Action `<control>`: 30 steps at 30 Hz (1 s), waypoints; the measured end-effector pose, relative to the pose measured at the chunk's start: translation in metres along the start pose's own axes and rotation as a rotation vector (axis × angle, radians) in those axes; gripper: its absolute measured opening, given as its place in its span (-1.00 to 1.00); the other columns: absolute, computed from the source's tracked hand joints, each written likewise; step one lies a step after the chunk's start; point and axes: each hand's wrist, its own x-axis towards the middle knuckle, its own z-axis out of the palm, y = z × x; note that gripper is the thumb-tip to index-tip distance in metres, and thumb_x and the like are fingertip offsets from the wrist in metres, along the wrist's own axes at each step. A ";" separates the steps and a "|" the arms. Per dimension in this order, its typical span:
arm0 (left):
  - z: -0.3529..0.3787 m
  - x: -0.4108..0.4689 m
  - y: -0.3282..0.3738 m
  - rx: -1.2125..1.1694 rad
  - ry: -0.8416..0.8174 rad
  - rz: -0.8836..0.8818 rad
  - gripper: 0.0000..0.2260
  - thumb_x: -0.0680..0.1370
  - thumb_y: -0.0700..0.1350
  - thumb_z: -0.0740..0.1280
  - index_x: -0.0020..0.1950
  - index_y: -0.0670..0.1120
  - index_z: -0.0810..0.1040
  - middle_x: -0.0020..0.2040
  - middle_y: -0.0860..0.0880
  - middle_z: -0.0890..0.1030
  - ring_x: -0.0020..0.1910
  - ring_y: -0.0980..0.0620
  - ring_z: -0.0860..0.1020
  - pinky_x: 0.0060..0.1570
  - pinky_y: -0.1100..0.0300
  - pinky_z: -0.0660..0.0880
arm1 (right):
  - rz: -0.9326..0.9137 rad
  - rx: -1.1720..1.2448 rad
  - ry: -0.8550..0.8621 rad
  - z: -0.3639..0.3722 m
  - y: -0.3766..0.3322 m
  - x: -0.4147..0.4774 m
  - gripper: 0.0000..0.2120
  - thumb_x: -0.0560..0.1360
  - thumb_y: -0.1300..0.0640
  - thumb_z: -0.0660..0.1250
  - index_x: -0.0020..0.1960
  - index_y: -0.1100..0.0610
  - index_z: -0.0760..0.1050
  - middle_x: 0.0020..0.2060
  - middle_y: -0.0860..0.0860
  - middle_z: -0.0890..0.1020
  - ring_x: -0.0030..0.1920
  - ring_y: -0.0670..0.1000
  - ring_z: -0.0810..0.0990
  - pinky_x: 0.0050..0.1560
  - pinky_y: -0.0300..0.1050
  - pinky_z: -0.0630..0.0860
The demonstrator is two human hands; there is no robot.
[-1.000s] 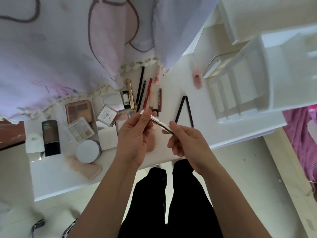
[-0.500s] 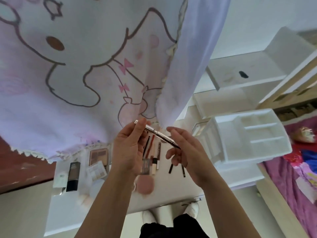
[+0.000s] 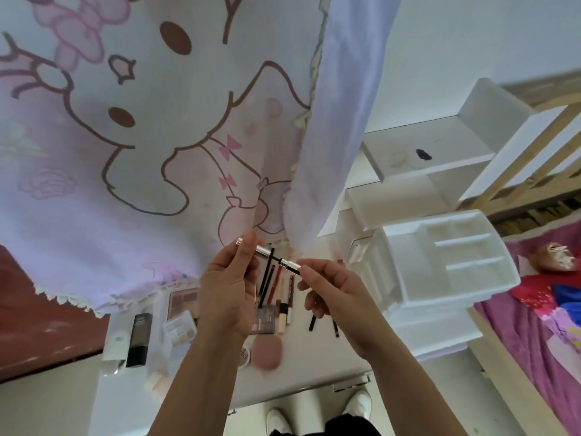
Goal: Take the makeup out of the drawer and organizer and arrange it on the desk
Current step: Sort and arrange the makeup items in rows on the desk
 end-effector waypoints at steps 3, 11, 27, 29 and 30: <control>0.001 0.002 -0.004 0.012 0.002 -0.001 -0.91 0.44 -0.13 0.43 -0.12 -0.13 0.65 -0.28 0.00 0.62 -0.36 0.16 0.52 -0.35 0.36 0.52 | -0.024 -0.144 0.010 -0.009 0.005 -0.002 -0.79 0.62 -0.03 0.26 0.18 -0.08 0.62 -0.07 0.05 0.68 -0.13 0.07 0.62 -0.16 -0.19 0.54; -0.003 0.021 -0.035 0.239 -0.032 0.010 -0.88 0.40 -0.04 0.47 -0.18 -0.09 0.69 -0.33 -0.02 0.58 -0.41 0.15 0.50 -0.38 0.35 0.48 | -0.083 -0.482 0.018 -0.039 0.039 0.006 -0.78 0.54 0.05 0.42 0.17 -0.07 0.65 -0.13 -0.06 0.53 -0.27 -0.21 0.52 -0.26 -0.36 0.46; -0.112 0.084 -0.191 1.863 -0.415 -0.201 -0.47 0.58 0.06 0.24 0.52 -0.04 0.24 0.51 -0.15 0.26 0.52 -0.27 0.12 0.48 -0.12 0.18 | 0.318 -0.591 0.424 -0.093 0.157 0.128 -0.88 0.50 0.14 0.37 -0.07 0.09 0.69 -0.25 0.08 0.68 -0.12 0.14 0.62 -0.09 -0.11 0.51; -0.116 0.078 -0.198 1.907 -0.456 -0.202 -0.39 0.60 0.04 0.19 0.60 -0.05 0.05 0.59 -0.14 0.06 0.57 -0.26 -0.10 0.53 -0.10 -0.01 | 0.331 -0.597 0.424 -0.091 0.166 0.146 -0.82 0.46 0.21 0.32 -0.31 0.06 0.55 -0.45 0.04 0.52 -0.30 0.14 0.51 -0.36 -0.18 0.41; -0.118 0.076 -0.202 1.913 -0.472 -0.192 -0.38 0.60 0.04 0.20 0.60 -0.06 0.06 0.60 -0.14 0.01 0.57 -0.25 -0.11 0.52 -0.08 0.03 | 0.342 -0.608 0.416 -0.090 0.170 0.153 -0.81 0.46 0.23 0.30 -0.31 0.07 0.51 -0.47 -0.01 0.46 -0.33 0.10 0.46 -0.46 -0.26 0.32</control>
